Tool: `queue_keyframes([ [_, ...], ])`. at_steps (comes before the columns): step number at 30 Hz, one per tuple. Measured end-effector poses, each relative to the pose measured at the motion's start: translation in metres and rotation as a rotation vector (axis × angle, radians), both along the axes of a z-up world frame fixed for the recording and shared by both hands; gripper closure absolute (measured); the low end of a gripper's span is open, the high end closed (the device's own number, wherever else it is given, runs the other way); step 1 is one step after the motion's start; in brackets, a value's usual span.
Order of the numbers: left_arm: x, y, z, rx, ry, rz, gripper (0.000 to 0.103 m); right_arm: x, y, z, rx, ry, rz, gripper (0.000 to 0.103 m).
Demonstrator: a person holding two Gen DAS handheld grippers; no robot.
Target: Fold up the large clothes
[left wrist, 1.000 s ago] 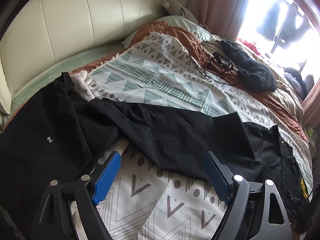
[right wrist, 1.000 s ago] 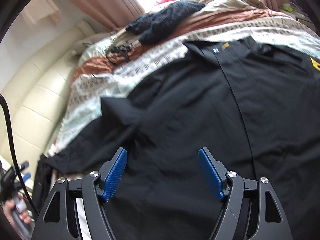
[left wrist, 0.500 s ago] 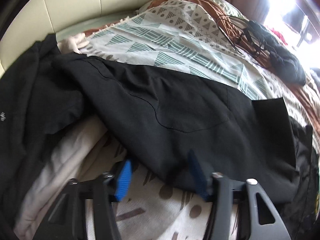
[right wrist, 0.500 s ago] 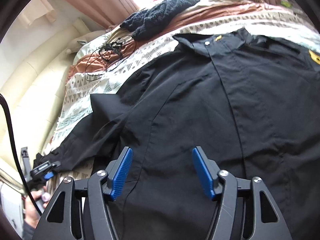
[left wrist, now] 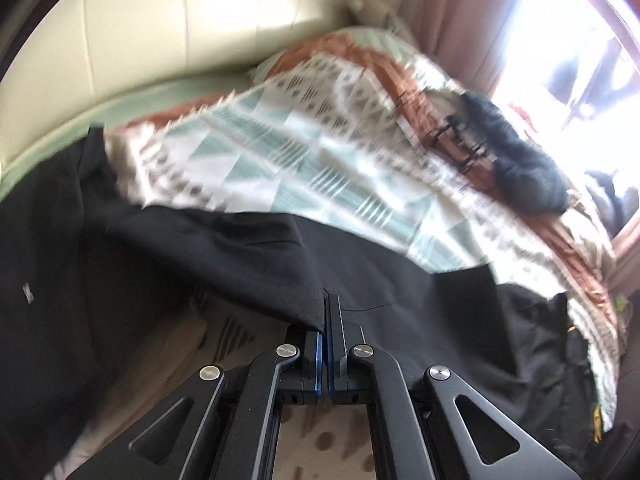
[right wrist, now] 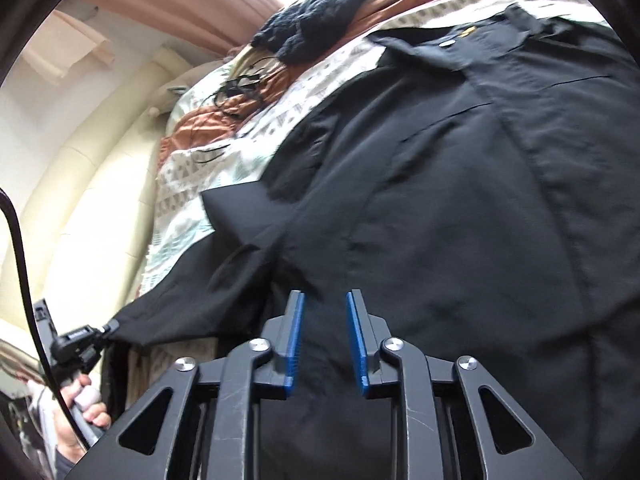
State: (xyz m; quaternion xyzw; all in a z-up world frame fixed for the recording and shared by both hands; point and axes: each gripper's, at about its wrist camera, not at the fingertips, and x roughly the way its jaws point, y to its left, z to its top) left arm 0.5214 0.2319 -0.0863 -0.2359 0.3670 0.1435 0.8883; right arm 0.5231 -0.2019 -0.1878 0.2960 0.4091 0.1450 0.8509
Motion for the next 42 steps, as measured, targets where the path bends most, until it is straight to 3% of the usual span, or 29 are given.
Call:
queue_keyframes([
  [5,0.003,-0.011,0.049,-0.076,-0.126,-0.075,0.103,0.018,0.030,-0.018,0.144,0.019,0.101,0.080],
  [8,0.005,-0.031,0.081,-0.093,-0.214,-0.146,0.103,0.026,0.046,-0.029,0.113,0.062,0.138,0.080],
  [12,0.011,-0.072,0.120,-0.074,-0.268,-0.240,0.103,0.025,0.047,-0.028,0.120,0.092,0.127,0.080],
  [17,0.016,-0.133,0.154,-0.047,-0.317,-0.362,0.103,0.016,0.026,-0.006,0.096,0.093,0.087,0.076],
  [21,0.022,-0.184,0.169,-0.037,-0.325,-0.437,0.103,-0.004,-0.008,0.009,0.132,0.082,0.032,0.056],
  [25,0.020,-0.226,0.181,-0.023,-0.359,-0.501,0.103,-0.031,-0.044,0.023,0.101,0.078,-0.041,0.055],
  [35,0.038,-0.318,0.163,-0.055,-0.303,-0.590,0.103,-0.065,-0.123,0.043,0.141,0.060,-0.250,0.055],
  [40,0.045,-0.365,0.125,-0.083,-0.206,-0.654,0.103,-0.072,-0.150,0.042,0.162,0.073,-0.306,0.055],
  [42,0.048,-0.379,0.103,-0.141,-0.156,-0.684,0.103,-0.071,-0.161,0.037,0.181,0.094,-0.336,0.055],
])
